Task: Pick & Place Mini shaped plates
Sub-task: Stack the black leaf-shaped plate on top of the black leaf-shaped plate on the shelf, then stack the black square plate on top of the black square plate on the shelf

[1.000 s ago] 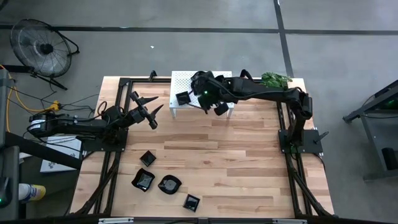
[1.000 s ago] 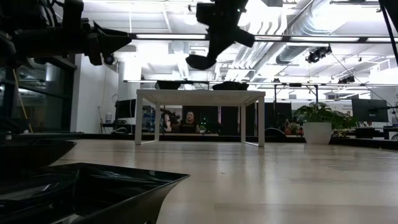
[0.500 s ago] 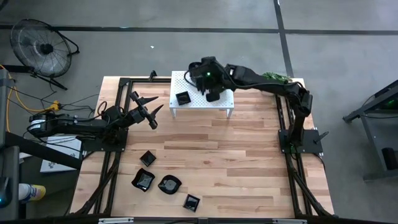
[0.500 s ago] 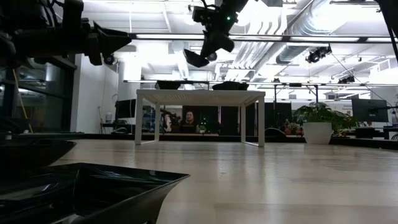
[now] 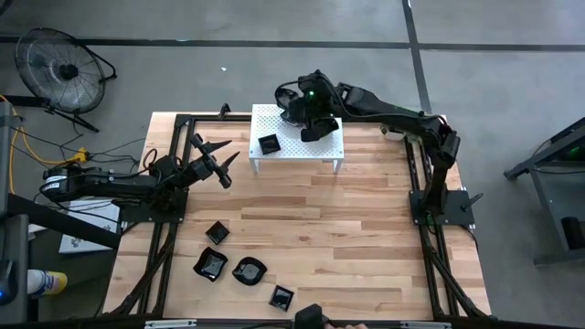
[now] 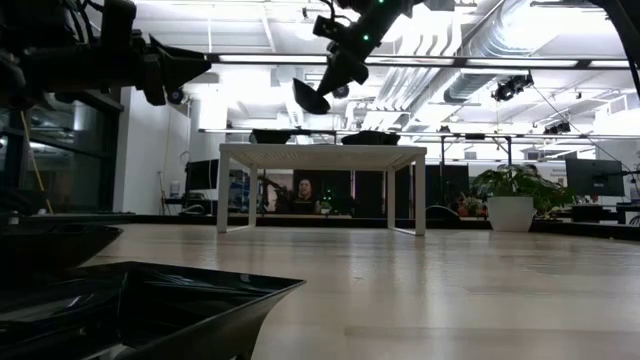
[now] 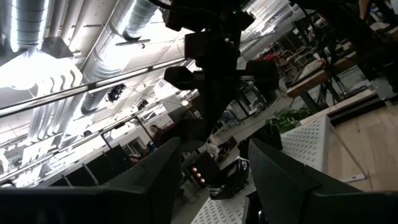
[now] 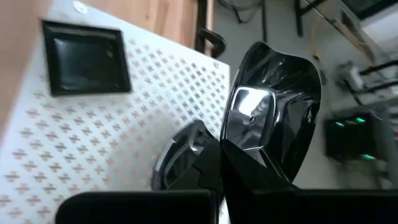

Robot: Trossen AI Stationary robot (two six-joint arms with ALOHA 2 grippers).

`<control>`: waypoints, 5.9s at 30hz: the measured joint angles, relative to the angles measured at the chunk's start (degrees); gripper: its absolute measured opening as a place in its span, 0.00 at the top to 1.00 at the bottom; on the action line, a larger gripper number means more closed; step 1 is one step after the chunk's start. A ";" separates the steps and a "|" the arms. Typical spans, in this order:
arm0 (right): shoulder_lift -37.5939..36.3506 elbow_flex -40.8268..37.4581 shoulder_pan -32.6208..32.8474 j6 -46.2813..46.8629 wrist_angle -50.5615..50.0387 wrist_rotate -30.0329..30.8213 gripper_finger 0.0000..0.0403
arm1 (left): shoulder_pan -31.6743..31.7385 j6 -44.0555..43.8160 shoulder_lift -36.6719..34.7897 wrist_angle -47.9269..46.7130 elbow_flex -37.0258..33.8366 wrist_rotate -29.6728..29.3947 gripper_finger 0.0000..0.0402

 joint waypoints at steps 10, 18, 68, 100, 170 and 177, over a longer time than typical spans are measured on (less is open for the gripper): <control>3.79 -0.20 -2.10 -0.28 -1.52 -1.40 1.00 | 0.00 0.01 0.00 -0.29 0.00 0.02 0.54; 3.91 -0.22 -2.41 -0.35 -4.47 -0.32 1.00 | 0.00 0.09 0.00 -0.50 0.00 0.02 0.54; 4.68 -0.28 -1.25 8.76 -6.69 2.39 0.98 | 0.00 -0.07 0.01 -0.94 0.00 -0.81 0.54; -4.65 -0.20 6.20 21.63 -15.55 1.99 0.90 | -0.02 0.34 0.02 -1.73 0.00 -0.87 0.54; -31.15 -76.07 41.59 47.10 49.18 13.98 0.99 | -15.72 -66.02 -9.88 -102.93 23.30 9.81 0.54; -31.12 -76.70 41.46 46.34 50.05 14.44 0.99 | -30.96 -84.72 1.94 -102.93 23.30 4.95 0.54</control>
